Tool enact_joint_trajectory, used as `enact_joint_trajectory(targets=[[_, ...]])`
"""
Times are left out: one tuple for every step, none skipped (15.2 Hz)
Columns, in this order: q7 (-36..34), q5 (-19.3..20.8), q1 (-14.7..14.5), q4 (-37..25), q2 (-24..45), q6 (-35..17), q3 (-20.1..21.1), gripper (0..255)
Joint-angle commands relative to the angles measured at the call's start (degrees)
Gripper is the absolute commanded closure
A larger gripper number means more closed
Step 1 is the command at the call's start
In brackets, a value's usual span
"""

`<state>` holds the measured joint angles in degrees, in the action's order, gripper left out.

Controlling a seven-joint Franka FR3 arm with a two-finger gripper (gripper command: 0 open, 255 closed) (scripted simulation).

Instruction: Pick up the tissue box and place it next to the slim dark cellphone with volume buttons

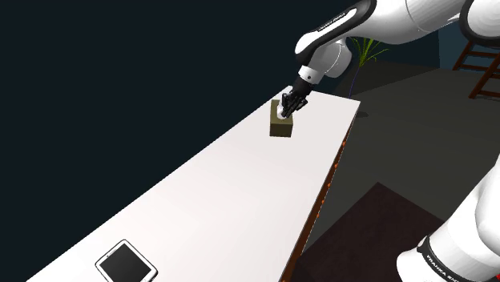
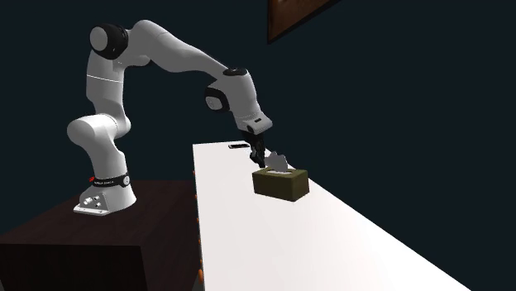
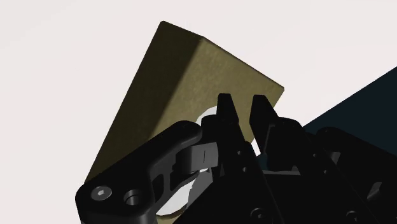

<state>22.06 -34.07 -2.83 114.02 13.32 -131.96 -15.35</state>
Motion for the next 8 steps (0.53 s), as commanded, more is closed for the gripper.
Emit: enact_joint_trajectory(targets=[[-0.4, 0.4, -0.1, -0.1, -0.3, 0.5, -0.1, 255], [-0.9, 0.8, -0.1, -0.3, -0.7, 1.1, -0.2, 255], [-1.3, 1.2, -0.2, -0.6, -1.1, 1.6, -0.3, 255], [-1.8, 1.6, -0.2, -0.8, -1.5, 2.2, -0.4, 255], [-2.2, 2.0, -0.3, -1.1, -1.9, 2.7, -0.5, 255], [-2.6, 2.4, -0.3, -1.4, -2.3, 3.3, -0.6, 255], [-3.0, 2.8, -0.3, -1.7, -2.6, 3.8, -0.6, 255], [-3.4, 3.1, -0.3, -2.0, -3.0, 4.4, -0.7, 255]])
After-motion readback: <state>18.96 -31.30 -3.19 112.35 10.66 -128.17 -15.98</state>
